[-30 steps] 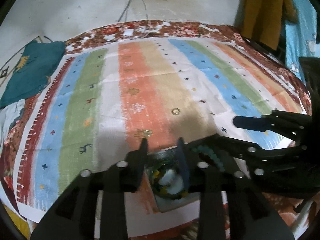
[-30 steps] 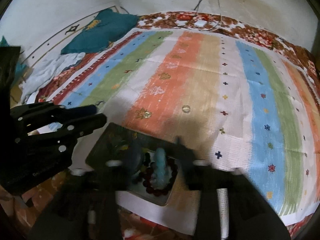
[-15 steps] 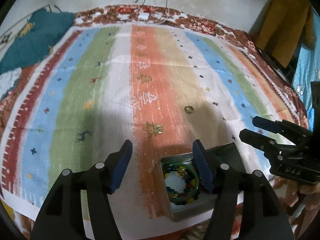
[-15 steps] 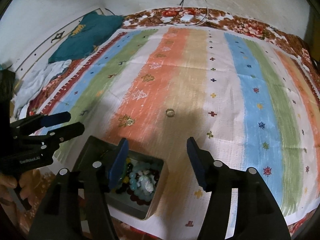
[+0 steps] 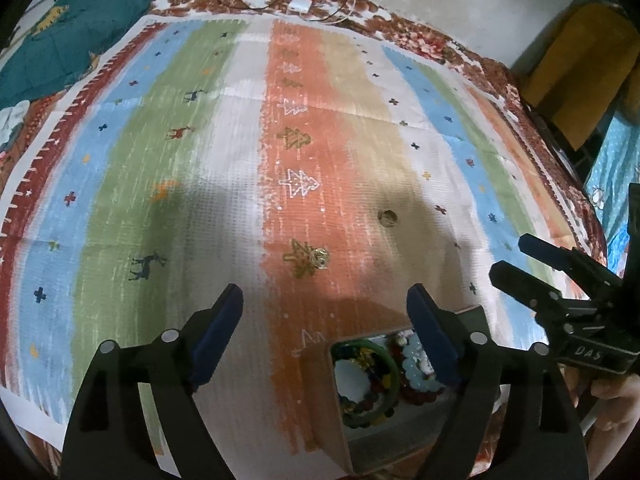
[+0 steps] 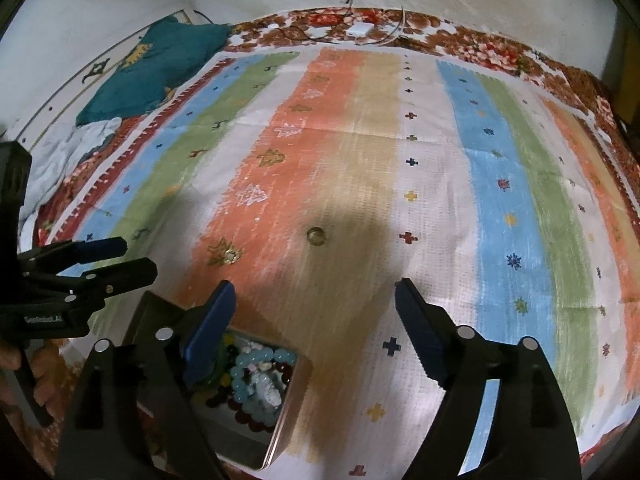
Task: Organize jewelry
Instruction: 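Move the left tool to the gold earring while the right tool approaches the gold ring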
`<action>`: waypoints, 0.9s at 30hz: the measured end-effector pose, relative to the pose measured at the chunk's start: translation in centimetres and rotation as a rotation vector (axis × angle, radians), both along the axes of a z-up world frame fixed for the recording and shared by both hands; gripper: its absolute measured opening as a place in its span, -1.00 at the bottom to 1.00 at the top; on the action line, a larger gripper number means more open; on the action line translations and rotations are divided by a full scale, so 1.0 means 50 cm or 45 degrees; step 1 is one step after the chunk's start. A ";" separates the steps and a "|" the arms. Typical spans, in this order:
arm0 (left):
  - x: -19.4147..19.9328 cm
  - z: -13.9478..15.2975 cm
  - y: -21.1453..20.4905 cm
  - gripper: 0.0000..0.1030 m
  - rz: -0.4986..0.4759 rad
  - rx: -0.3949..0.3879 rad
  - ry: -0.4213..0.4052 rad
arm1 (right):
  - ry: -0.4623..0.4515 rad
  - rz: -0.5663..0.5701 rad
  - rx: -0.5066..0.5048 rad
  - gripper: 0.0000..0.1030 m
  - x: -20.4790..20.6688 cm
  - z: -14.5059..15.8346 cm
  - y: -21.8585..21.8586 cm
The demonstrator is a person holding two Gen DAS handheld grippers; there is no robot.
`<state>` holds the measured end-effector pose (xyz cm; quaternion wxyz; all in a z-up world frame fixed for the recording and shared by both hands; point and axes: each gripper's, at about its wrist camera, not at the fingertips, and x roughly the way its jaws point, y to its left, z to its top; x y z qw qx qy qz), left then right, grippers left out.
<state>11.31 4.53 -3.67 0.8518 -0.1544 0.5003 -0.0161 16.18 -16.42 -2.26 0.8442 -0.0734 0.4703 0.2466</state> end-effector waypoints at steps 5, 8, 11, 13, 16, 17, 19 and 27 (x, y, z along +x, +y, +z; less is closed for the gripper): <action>0.015 -0.007 -0.001 0.67 0.002 0.080 0.015 | 0.034 -0.003 -0.013 0.70 0.025 -0.010 0.006; 0.021 -0.012 -0.003 0.67 -0.005 0.112 0.020 | 0.032 0.000 -0.026 0.70 0.038 -0.012 0.014; 0.025 -0.017 -0.006 0.67 -0.021 0.137 0.029 | 0.037 -0.004 -0.030 0.70 0.048 -0.016 0.020; 0.028 -0.019 -0.009 0.67 -0.030 0.151 0.031 | 0.041 -0.002 -0.038 0.70 0.054 -0.019 0.024; 0.037 -0.019 -0.012 0.68 -0.041 0.169 0.029 | 0.046 0.000 -0.045 0.70 0.060 -0.023 0.028; 0.039 -0.021 -0.014 0.68 -0.042 0.175 0.030 | 0.048 -0.002 -0.047 0.70 0.064 -0.025 0.029; 0.048 -0.025 -0.014 0.68 -0.044 0.187 0.037 | 0.053 -0.004 -0.052 0.70 0.071 -0.028 0.033; 0.082 -0.051 -0.006 0.68 -0.049 0.166 0.090 | 0.083 -0.019 -0.090 0.70 0.102 -0.050 0.048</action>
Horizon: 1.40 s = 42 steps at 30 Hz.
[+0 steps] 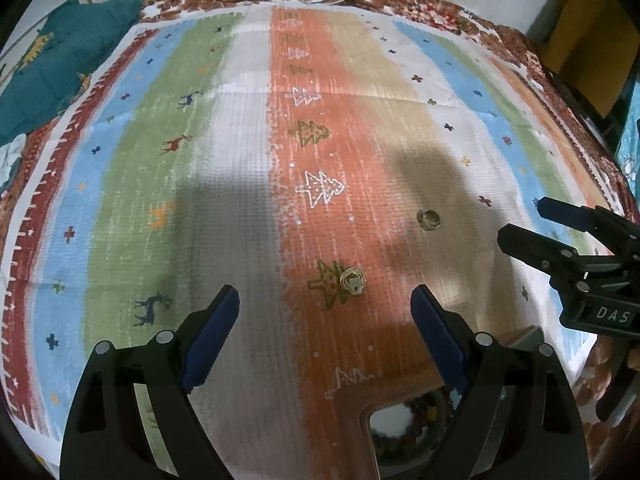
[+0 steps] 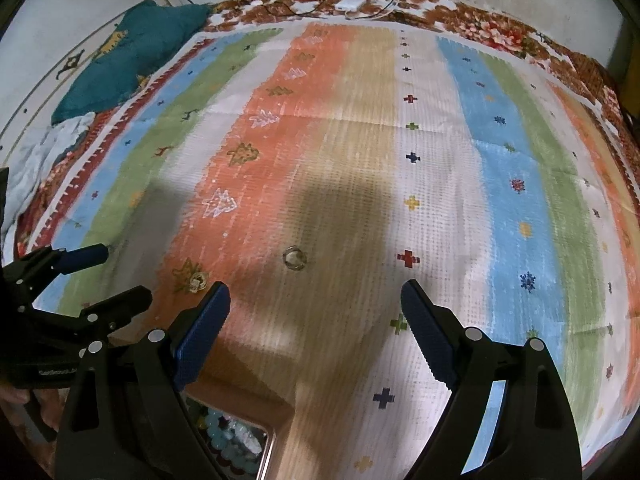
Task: Organize jewelry
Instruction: 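Move the left tool to the gold earring while the right tool approaches the gold ring, then close the left tool on the gold earring while the right tool grasps the gold ring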
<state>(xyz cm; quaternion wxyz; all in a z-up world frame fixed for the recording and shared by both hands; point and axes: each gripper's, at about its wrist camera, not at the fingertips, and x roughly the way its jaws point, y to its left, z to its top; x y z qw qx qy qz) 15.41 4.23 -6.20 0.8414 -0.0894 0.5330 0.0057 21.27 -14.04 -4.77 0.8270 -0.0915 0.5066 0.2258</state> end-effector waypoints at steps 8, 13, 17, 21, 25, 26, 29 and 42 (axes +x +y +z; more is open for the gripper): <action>0.023 -0.015 0.001 0.67 -0.021 -0.080 0.033 | 0.092 -0.024 0.015 0.70 0.039 -0.032 0.010; 0.035 -0.026 -0.006 0.67 -0.039 -0.078 0.050 | 0.105 -0.028 0.004 0.70 0.052 -0.040 0.018; 0.044 -0.035 -0.006 0.67 -0.045 -0.070 0.068 | 0.114 -0.020 -0.010 0.70 0.060 -0.048 0.027; 0.049 -0.039 -0.007 0.67 -0.056 -0.074 0.080 | 0.124 -0.014 -0.029 0.70 0.069 -0.059 0.034; 0.054 -0.044 -0.010 0.67 -0.069 -0.075 0.091 | 0.137 -0.016 -0.044 0.70 0.079 -0.072 0.040; 0.055 -0.045 -0.010 0.67 -0.072 -0.075 0.094 | 0.141 -0.016 -0.048 0.70 0.081 -0.075 0.041; 0.060 -0.050 -0.015 0.67 -0.092 -0.068 0.101 | 0.152 -0.014 -0.057 0.70 0.086 -0.083 0.046; 0.081 -0.076 -0.032 0.34 -0.174 -0.063 0.152 | 0.165 0.015 -0.097 0.70 0.108 -0.109 0.071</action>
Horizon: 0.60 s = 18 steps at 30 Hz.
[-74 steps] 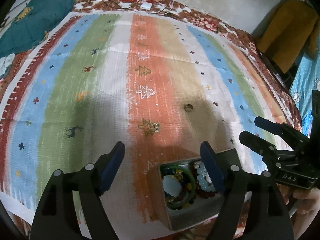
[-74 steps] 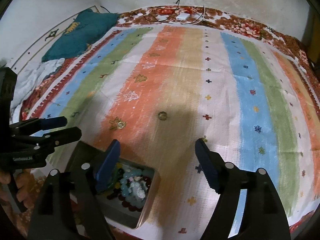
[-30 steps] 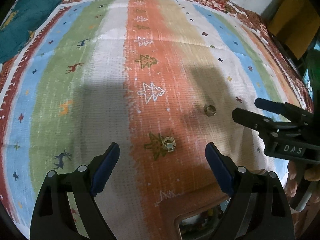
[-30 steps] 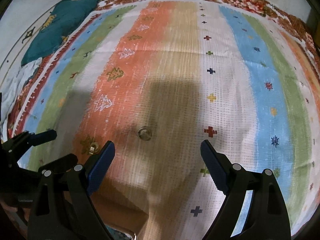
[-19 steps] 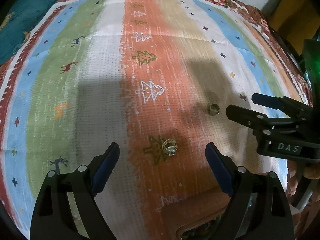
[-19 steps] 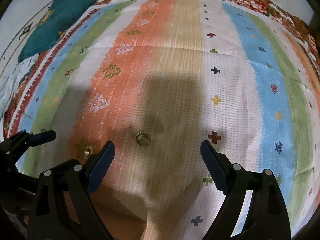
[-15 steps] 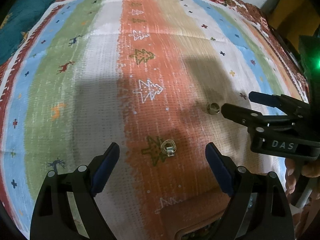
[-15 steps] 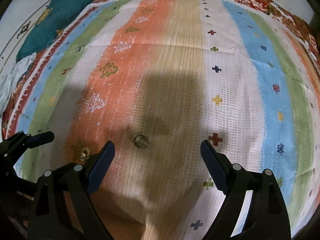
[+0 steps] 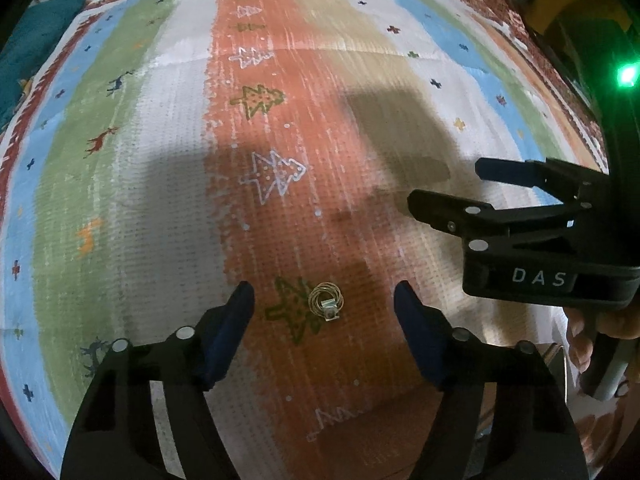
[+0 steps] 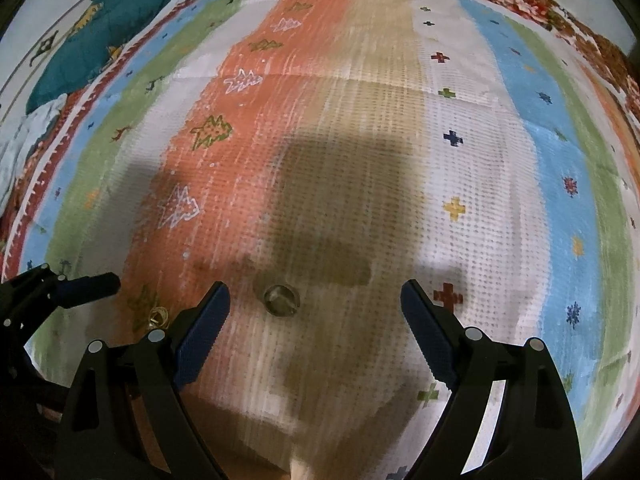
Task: Organize jewelry
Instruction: 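Close the left tool on the gold earring while the right tool grasps the gold ring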
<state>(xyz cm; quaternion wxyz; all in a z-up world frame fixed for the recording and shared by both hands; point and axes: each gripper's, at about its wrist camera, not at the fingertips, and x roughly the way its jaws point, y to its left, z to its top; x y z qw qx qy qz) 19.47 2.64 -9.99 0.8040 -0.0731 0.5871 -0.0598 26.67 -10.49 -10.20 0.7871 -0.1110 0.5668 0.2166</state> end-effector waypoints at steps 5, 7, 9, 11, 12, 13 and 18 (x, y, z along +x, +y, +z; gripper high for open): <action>0.009 -0.010 -0.002 0.14 -0.018 -0.002 0.019 | 0.002 0.012 -0.022 0.70 0.006 -0.012 0.011; 0.012 -0.011 -0.004 0.09 -0.031 -0.002 0.020 | 0.001 0.019 -0.027 0.70 0.007 -0.016 0.014; 0.013 -0.012 -0.006 0.05 -0.041 -0.002 0.020 | 0.002 0.023 -0.033 0.70 0.009 -0.019 0.018; 0.013 -0.013 -0.007 -0.05 -0.052 0.001 0.024 | 0.004 0.028 -0.038 0.70 0.011 -0.024 0.023; 0.014 -0.013 -0.008 -0.08 -0.056 0.006 0.024 | 0.005 0.031 -0.042 0.70 0.011 -0.026 0.024; 0.013 -0.013 -0.009 -0.14 -0.060 0.011 0.026 | 0.006 0.033 -0.047 0.70 0.011 -0.029 0.025; 0.012 -0.013 -0.021 -0.30 -0.102 0.048 0.039 | 0.007 0.048 -0.059 0.64 0.008 -0.033 0.028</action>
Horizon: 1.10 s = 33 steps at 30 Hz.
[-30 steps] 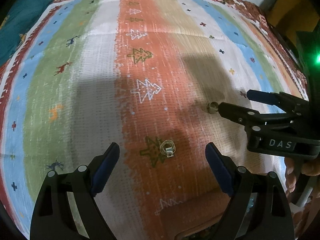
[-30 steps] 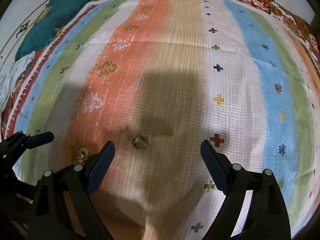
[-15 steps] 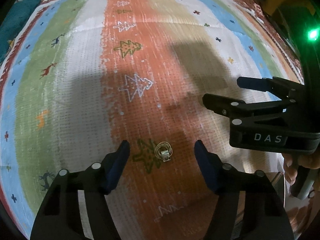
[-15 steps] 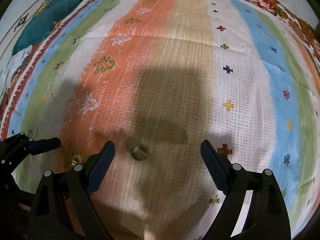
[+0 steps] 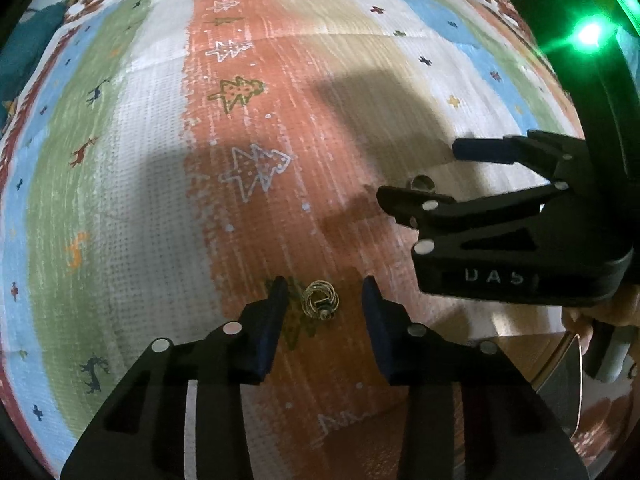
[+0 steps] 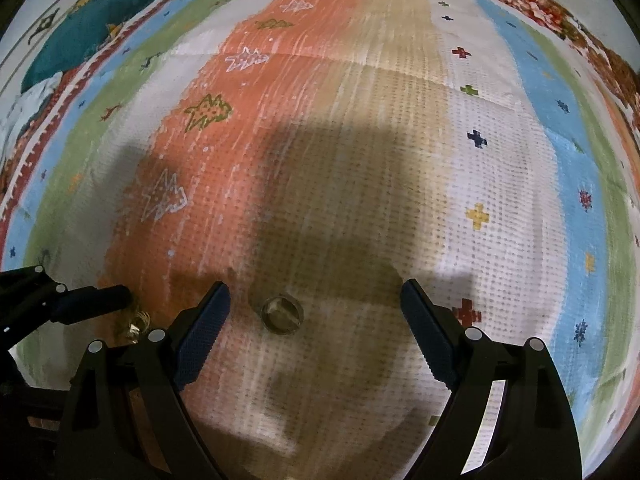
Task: Organize jewelry
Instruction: 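Close the left tool on the gold earring while the right tool grasps the gold ring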
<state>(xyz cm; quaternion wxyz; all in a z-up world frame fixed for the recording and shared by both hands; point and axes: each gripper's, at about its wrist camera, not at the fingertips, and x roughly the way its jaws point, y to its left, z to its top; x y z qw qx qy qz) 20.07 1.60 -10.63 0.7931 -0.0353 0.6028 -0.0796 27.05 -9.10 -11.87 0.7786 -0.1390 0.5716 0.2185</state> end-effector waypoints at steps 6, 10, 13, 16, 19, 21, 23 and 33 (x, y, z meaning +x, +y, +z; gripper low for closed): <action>0.006 -0.004 -0.006 -0.38 -0.003 0.016 0.011 | 0.015 0.002 -0.001 0.31 0.001 0.003 -0.003; 0.009 -0.005 -0.006 -0.44 0.003 0.022 0.013 | 0.024 0.008 0.006 0.11 0.001 0.003 -0.004; 0.008 -0.004 0.000 -0.52 0.012 0.021 0.016 | 0.037 0.009 0.017 -0.06 0.001 0.005 -0.007; 0.010 -0.007 -0.001 -0.55 0.011 0.019 0.021 | 0.044 0.006 0.021 -0.22 -0.001 0.006 -0.011; 0.007 -0.008 -0.001 -0.61 0.009 0.028 0.021 | 0.043 0.011 0.022 -0.35 -0.004 0.007 -0.015; 0.006 -0.009 0.002 -0.68 0.011 0.029 0.022 | 0.040 0.015 0.019 -0.38 -0.003 0.006 -0.015; 0.007 -0.011 -0.001 -0.69 0.016 0.021 0.022 | 0.043 0.013 0.022 -0.60 -0.002 0.007 -0.017; 0.002 -0.012 0.004 -0.71 0.034 0.003 0.009 | 0.027 0.011 0.035 -0.61 -0.004 0.012 -0.016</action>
